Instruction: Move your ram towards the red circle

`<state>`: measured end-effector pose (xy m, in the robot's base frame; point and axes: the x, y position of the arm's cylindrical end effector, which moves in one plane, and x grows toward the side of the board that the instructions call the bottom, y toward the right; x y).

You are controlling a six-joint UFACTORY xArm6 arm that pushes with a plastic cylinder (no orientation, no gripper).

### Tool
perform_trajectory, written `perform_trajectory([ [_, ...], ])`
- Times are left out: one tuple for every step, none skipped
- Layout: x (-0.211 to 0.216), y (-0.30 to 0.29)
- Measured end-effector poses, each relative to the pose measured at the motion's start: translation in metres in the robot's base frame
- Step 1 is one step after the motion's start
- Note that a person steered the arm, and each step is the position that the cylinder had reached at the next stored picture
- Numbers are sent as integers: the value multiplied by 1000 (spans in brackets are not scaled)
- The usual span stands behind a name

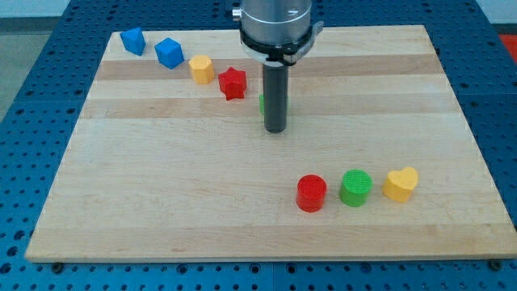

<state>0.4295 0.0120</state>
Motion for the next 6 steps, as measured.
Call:
perform_trajectory([
  [4, 12],
  [41, 0],
  [78, -44],
  [120, -76],
  [148, -67],
  [149, -43],
])
